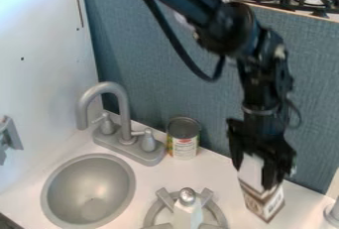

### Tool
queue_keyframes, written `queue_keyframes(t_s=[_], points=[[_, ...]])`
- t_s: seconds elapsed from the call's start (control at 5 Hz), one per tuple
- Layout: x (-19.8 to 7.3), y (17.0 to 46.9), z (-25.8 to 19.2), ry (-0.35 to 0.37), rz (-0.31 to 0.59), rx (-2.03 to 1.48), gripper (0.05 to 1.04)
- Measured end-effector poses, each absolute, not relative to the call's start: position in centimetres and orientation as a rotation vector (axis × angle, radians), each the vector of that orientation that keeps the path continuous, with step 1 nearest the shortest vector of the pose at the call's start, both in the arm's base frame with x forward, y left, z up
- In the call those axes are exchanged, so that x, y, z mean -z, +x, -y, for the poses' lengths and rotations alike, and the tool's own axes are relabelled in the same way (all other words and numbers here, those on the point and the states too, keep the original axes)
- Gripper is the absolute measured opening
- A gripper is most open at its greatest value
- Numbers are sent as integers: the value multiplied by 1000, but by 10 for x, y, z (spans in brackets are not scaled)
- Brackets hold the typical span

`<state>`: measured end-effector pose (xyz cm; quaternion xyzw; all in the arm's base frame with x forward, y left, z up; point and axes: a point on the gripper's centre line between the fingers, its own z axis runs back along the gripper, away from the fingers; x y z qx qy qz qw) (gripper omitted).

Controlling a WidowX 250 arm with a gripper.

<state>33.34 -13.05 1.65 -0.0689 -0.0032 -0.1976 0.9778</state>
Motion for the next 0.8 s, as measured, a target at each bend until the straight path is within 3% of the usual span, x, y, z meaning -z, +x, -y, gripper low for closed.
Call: queue_keyframes(t_s=[0.4, 0.8], points=[[0, 355, 130, -83, -13, 382, 826], [27, 360, 128, -46, -110, 354, 826]])
